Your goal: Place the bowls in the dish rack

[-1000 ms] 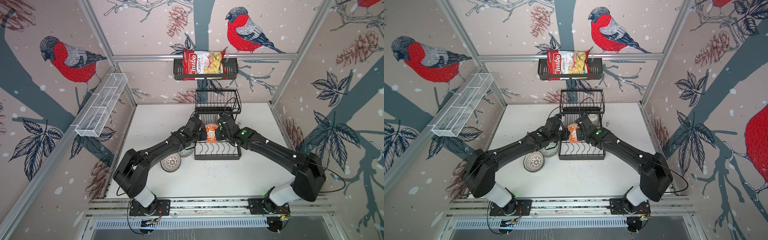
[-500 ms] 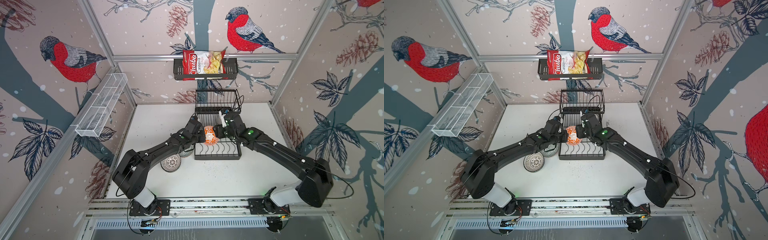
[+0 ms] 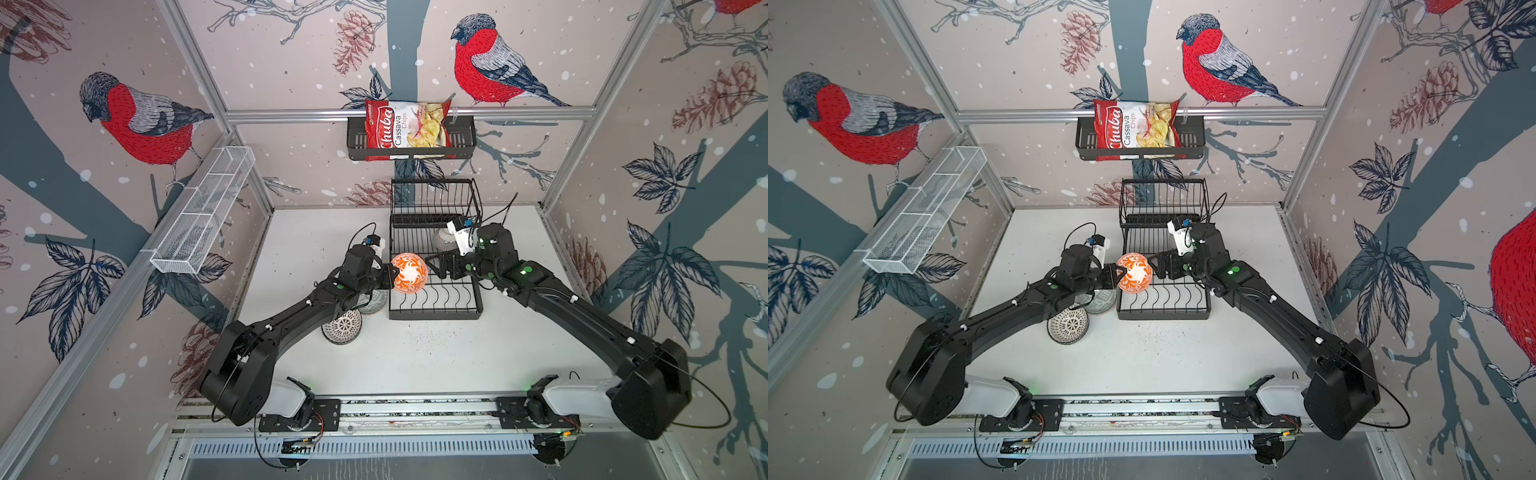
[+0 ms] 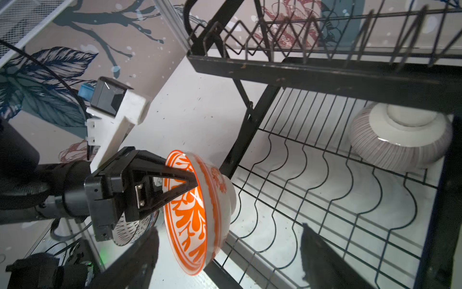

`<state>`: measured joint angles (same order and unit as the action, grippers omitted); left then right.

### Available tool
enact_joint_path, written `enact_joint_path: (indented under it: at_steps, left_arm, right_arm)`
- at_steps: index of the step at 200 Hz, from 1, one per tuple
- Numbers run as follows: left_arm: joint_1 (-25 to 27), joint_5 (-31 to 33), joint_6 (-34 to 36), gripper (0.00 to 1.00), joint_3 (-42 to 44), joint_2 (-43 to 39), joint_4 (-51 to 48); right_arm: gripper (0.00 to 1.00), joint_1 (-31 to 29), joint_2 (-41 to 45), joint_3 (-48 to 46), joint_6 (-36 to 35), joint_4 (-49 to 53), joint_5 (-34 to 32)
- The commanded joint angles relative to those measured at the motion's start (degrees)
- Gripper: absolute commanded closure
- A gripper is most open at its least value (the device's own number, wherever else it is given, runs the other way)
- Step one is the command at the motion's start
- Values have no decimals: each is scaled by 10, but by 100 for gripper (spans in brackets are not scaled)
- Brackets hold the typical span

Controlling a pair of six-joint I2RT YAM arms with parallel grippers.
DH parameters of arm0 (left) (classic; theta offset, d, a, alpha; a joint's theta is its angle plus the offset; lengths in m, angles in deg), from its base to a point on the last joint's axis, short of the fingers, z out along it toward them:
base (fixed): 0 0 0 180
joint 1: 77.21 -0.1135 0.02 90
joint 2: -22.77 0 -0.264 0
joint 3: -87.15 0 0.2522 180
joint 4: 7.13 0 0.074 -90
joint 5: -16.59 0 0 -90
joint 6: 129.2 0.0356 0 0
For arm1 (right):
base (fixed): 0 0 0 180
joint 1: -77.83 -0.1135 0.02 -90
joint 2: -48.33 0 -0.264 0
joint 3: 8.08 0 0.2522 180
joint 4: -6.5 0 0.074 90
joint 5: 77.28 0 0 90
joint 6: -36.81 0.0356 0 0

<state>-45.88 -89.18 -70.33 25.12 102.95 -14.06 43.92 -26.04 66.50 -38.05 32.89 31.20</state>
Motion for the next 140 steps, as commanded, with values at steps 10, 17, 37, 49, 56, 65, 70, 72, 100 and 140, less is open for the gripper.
enact_joint_path:
  at_steps: [10,17,37,49,56,65,70,72,100,140]
  left_arm:
    - [-7,-78,19,100,1,-11,96]
    - [-11,-93,19,100,2,-10,105]
    - [-23,-138,13,100,7,-7,135]
    - [-30,-164,7,100,11,-4,154]
    - [-33,-175,3,100,14,-3,166]
    - [-37,-192,-2,100,18,0,183]
    - [-39,-200,-6,100,20,0,193]
    - [-41,-204,-8,100,22,1,198]
    - [-52,-252,-44,100,40,9,273]
    - [-56,-286,-65,100,42,16,317]
  right_arm:
    - [7,9,10,-8,-9,-46,79]
    - [6,12,12,-10,-7,-49,85]
    - [3,19,19,-15,-4,-60,104]
    - [2,22,23,-18,-4,-66,114]
    - [1,22,23,-20,-3,-70,120]
    - [1,23,23,-20,-3,-73,127]
    - [1,22,23,-20,-3,-74,131]
    - [1,23,23,-21,-3,-74,133]
    - [1,22,22,-25,-1,-84,159]
    - [1,22,21,-31,2,-96,190]
